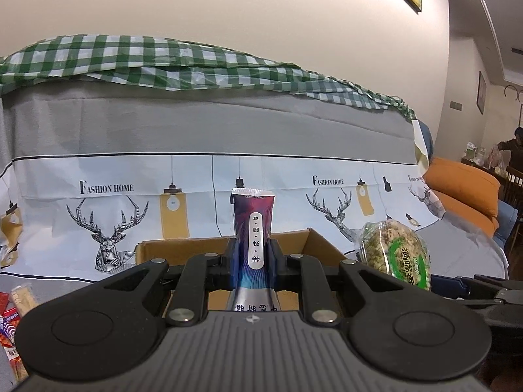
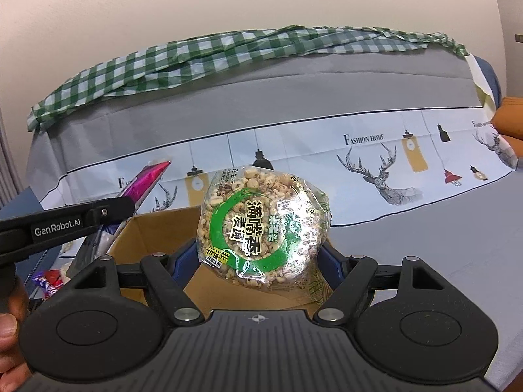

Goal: Organize snacks
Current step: 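Carry the purple pack and green nut cake with both tools over the box, then open both tools to drop the snacks into the box, then move both tools back toward the snack pile, then grasp the dark biscuit pack with the left tool while the right tool grasps the cracker bag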

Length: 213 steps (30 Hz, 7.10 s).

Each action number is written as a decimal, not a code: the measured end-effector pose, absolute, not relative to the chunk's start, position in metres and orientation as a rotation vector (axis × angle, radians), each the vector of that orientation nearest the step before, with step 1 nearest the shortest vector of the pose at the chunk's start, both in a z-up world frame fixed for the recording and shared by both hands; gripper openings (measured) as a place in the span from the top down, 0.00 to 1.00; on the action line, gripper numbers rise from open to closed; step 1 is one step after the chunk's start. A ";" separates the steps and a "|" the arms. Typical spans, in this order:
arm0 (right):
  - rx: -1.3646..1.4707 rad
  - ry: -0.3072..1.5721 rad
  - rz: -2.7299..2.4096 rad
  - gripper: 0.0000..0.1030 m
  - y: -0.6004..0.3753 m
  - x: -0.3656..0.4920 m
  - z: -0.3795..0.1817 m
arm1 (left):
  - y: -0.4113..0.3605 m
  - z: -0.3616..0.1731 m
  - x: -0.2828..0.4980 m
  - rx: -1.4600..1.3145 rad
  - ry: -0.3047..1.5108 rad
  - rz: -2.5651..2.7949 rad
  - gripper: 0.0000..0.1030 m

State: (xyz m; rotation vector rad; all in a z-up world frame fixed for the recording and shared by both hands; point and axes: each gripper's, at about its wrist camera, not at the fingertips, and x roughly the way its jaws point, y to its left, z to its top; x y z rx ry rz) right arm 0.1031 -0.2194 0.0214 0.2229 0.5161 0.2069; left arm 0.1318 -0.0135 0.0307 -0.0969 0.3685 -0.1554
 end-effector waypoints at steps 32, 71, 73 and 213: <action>0.145 0.453 0.134 0.14 -0.208 0.100 0.021 | -0.006 0.038 0.125 -0.115 0.339 -0.167 0.60; 0.197 0.429 0.400 0.49 -0.123 0.073 0.036 | 0.189 0.000 0.054 0.089 0.663 0.243 0.65; 0.201 0.436 0.464 0.63 -0.111 0.070 0.036 | 0.200 -0.007 0.053 0.045 0.682 0.245 0.93; -0.186 0.755 0.789 0.11 0.046 0.002 -0.069 | 0.256 -0.087 0.075 -0.266 1.122 0.279 0.33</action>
